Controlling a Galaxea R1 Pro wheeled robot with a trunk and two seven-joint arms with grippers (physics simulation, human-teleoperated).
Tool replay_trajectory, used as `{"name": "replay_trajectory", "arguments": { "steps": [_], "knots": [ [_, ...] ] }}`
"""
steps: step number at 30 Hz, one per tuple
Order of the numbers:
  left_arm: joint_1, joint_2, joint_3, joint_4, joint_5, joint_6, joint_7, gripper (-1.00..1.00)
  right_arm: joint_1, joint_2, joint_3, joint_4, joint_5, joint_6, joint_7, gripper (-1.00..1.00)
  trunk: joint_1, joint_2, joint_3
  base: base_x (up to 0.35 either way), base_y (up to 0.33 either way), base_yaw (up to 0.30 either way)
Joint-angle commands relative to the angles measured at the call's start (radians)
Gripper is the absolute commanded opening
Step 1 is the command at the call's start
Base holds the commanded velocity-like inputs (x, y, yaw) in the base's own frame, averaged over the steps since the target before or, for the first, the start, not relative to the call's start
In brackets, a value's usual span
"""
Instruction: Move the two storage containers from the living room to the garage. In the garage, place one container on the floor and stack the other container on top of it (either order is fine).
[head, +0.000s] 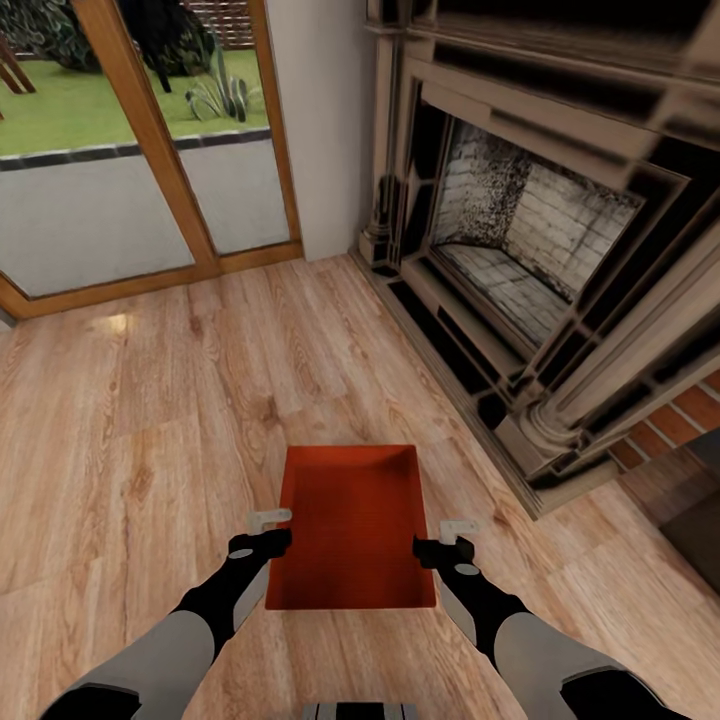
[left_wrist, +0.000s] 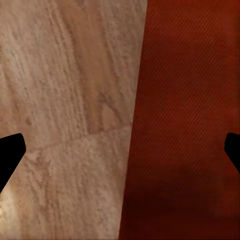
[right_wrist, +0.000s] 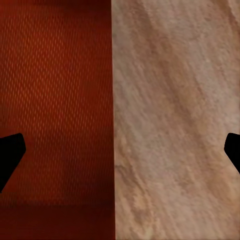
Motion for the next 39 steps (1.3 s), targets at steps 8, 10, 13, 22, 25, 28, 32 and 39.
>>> {"name": "replay_trajectory", "arguments": {
  "steps": [8,10,13,22,25,28,32,39],
  "knots": [
    [0.0,0.002,-0.008,-0.002,0.01,0.005,0.009,1.0,0.0,-0.002,0.008,0.002,-0.011,-0.003,-0.004,1.0,0.031,-0.056,-0.026,0.0,0.0,0.0],
    [0.0,0.001,-0.008,-0.003,0.01,0.005,0.01,1.0,0.0,-0.002,0.007,0.002,-0.011,-0.003,-0.004,1.0,0.031,-0.056,-0.026,0.0,0.0,0.0],
    [0.0,0.0,-0.008,-0.003,0.01,0.005,0.013,1.0,0.0,-0.003,0.007,0.002,-0.01,-0.003,-0.004,1.0,0.031,-0.056,-0.026,0.0,0.0,0.0],
    [0.0,0.001,-0.008,-0.003,0.01,0.005,0.013,1.0,0.0,-0.002,0.008,0.002,-0.011,-0.003,-0.003,1.0,0.057,-0.105,-0.048,0.0,0.0,0.0],
    [0.0,0.001,-0.008,-0.003,0.01,0.005,0.013,1.0,0.0,-0.001,0.009,0.002,-0.011,-0.003,-0.003,1.0,0.069,-0.126,-0.057,0.0,0.0,0.0],
    [0.0,0.001,-0.008,-0.003,0.01,0.005,0.014,1.0,0.0,-0.001,0.009,0.002,-0.011,-0.003,-0.003,1.0,0.08,-0.147,-0.066,0.0,0.0,0.0],
    [0.0,0.001,-0.008,-0.003,0.01,0.005,0.014,1.0,0.0,-0.001,0.009,0.002,-0.011,-0.004,-0.003,1.0,0.096,-0.175,-0.079,0.0,0.0,0.0],
    [0.0,0.001,-0.008,-0.003,0.01,0.005,0.014,1.0,-0.001,-0.001,0.009,0.002,-0.011,-0.004,-0.003,1.0,0.123,-0.224,-0.101,0.0,0.0,0.0]
  ]
}}
